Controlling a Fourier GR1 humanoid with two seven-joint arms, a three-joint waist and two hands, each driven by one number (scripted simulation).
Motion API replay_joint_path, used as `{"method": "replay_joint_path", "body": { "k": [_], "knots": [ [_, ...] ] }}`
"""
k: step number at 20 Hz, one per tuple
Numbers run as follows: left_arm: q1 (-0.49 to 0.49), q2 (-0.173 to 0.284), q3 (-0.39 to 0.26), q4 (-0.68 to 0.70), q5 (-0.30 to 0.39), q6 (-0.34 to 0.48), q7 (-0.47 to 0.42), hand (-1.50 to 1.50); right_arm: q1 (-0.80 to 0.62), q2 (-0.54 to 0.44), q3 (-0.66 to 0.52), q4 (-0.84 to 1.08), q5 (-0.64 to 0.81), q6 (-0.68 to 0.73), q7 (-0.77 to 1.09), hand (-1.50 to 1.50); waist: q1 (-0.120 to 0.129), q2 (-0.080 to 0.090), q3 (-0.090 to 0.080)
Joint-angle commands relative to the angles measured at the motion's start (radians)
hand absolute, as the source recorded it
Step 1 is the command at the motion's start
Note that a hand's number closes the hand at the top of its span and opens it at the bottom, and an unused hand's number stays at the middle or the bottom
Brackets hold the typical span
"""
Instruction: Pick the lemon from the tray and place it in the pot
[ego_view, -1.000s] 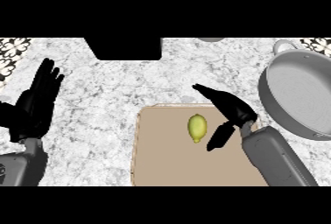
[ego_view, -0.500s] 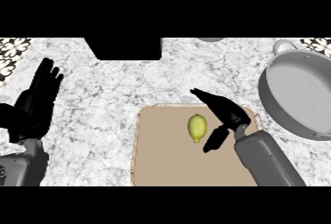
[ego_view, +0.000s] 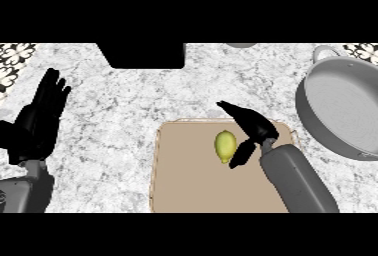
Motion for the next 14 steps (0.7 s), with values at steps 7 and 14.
{"method": "replay_joint_path", "body": {
  "k": [7,14],
  "knots": [
    [-0.002,0.004,0.019,-0.064,0.003,-0.015,0.085,0.00,-0.094,-0.006,-0.009,0.147,0.088,-0.024,-0.204,1.50,0.003,0.000,0.000],
    [-0.010,-0.030,0.017,0.005,-0.027,-0.016,0.016,0.00,-0.039,-0.028,-0.017,0.084,0.135,-0.029,-0.245,1.50,-0.004,-0.001,0.000]
  ]
}}
